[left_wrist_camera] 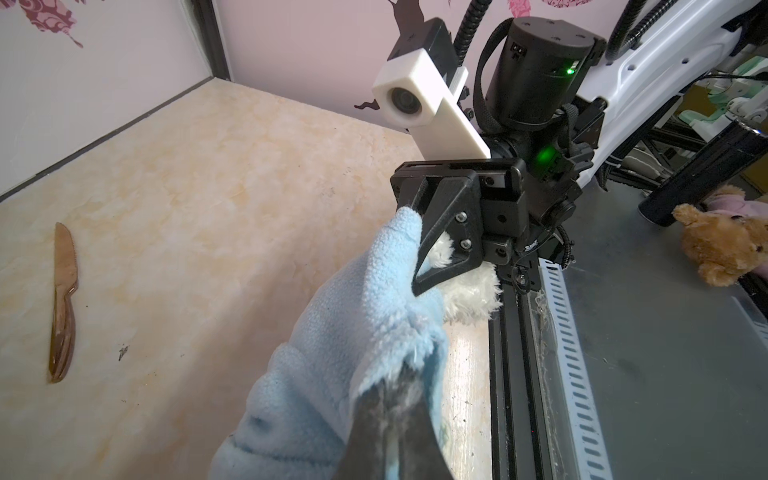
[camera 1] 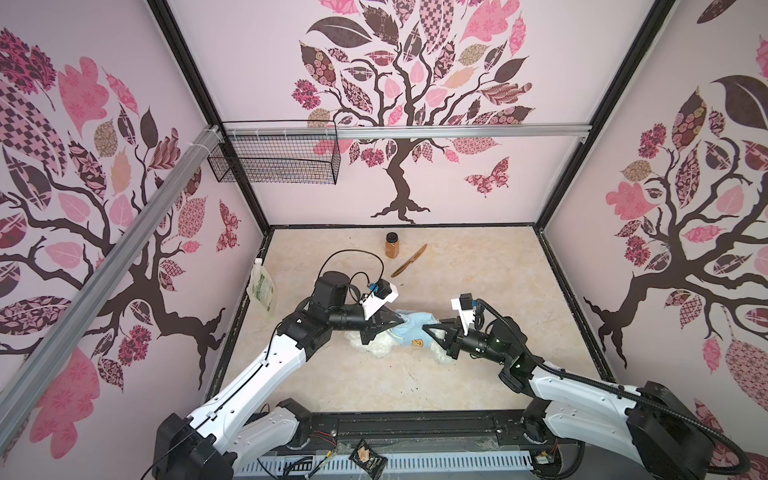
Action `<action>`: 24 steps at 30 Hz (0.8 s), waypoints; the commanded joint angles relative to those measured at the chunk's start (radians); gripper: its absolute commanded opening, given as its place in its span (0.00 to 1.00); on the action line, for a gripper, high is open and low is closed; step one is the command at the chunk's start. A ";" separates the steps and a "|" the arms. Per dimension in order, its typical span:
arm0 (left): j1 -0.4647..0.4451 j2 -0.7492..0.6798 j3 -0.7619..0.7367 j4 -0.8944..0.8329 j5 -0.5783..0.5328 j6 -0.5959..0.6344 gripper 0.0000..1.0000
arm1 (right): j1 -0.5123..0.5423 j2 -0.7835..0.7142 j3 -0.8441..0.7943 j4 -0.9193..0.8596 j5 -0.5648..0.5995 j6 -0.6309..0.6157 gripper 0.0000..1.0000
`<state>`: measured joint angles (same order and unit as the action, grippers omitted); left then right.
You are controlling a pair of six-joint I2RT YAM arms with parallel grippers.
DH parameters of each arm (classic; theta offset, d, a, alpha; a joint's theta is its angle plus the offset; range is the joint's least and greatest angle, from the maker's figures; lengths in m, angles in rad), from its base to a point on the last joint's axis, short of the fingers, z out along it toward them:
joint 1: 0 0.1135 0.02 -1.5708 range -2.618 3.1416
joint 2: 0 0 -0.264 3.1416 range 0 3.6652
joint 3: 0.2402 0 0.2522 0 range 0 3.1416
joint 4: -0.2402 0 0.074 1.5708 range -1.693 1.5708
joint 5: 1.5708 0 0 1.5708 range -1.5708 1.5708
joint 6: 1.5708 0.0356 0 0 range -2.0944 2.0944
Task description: Dress the teddy bear
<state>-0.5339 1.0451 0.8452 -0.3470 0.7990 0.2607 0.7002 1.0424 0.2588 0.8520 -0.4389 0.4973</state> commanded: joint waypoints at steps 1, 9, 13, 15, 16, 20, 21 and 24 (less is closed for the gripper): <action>0.055 -0.069 -0.034 0.004 0.016 -0.037 0.00 | -0.050 -0.003 -0.034 -0.043 0.182 0.095 0.00; 0.065 -0.093 -0.072 0.064 0.083 -0.053 0.00 | -0.061 0.016 -0.010 -0.014 0.123 0.069 0.00; -0.010 -0.048 -0.008 -0.084 -0.015 0.090 0.00 | -0.061 0.029 0.036 0.023 -0.043 -0.026 0.00; -0.058 -0.025 0.019 -0.120 -0.073 0.129 0.04 | -0.060 0.030 0.055 0.021 -0.099 -0.068 0.00; -0.064 -0.015 0.025 -0.119 -0.078 0.130 0.05 | -0.060 0.029 0.059 0.020 -0.113 -0.084 0.00; -0.066 -0.002 0.041 -0.134 -0.077 0.137 0.07 | -0.061 0.018 0.053 0.017 -0.128 -0.125 0.00; -0.066 -0.004 0.044 -0.141 -0.081 0.144 0.08 | -0.060 0.018 0.051 0.018 -0.132 -0.132 0.00; -0.066 -0.009 0.051 -0.162 -0.092 0.172 0.13 | -0.060 0.021 0.047 0.016 -0.144 -0.145 0.00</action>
<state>-0.6022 1.0443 0.8513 -0.4362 0.7322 0.3874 0.6571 1.0687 0.2722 0.8326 -0.5781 0.3931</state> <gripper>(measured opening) 0.125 0.125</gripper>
